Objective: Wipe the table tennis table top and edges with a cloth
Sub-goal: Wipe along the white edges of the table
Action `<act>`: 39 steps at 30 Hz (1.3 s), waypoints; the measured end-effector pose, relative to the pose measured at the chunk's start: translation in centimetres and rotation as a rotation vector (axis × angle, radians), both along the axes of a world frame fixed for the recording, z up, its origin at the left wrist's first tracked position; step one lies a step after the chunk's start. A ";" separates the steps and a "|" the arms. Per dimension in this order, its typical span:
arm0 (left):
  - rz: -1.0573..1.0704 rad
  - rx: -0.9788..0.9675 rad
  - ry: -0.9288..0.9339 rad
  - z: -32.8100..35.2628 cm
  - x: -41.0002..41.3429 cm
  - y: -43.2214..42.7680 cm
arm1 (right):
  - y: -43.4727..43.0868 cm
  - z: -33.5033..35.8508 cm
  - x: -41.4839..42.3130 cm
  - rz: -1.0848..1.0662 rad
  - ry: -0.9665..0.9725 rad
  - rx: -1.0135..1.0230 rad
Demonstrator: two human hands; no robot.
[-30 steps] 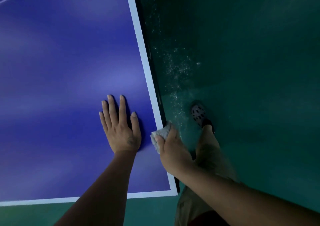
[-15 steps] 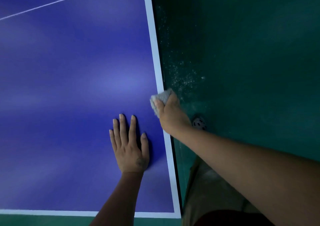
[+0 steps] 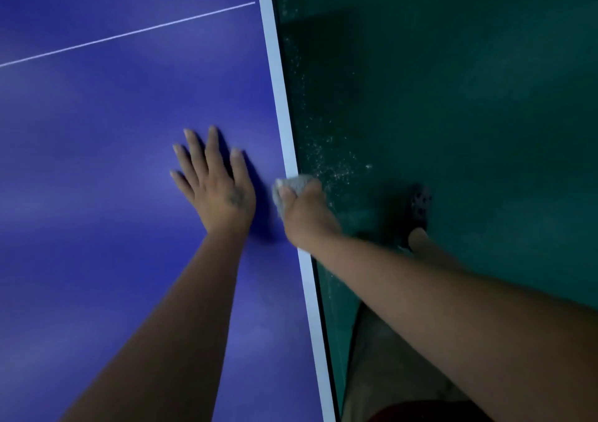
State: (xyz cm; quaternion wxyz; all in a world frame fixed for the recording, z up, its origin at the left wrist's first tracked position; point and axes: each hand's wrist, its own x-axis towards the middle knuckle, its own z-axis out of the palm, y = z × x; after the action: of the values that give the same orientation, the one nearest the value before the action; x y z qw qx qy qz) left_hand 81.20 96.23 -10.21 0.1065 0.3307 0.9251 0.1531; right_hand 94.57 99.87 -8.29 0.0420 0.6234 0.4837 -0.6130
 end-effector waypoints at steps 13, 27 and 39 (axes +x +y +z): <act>0.051 -0.157 0.143 -1.2 -5.9 13.6 | -2.4 -0.3 2.8 0.088 0.105 0.012; 0.097 -0.104 0.171 -1.3 -8.4 19.3 | 12.4 -0.3 -6.3 -0.001 -0.008 0.055; 0.134 -0.065 0.182 -1.1 -8.2 19.4 | 32.4 -1.2 -17.2 -0.036 -0.033 0.053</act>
State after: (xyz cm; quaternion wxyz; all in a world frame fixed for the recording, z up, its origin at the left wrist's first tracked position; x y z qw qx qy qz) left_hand 73.01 115.64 -11.32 0.0222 0.2770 0.9555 0.0993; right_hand 77.34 132.27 -9.45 0.0223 0.6430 0.4876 -0.5902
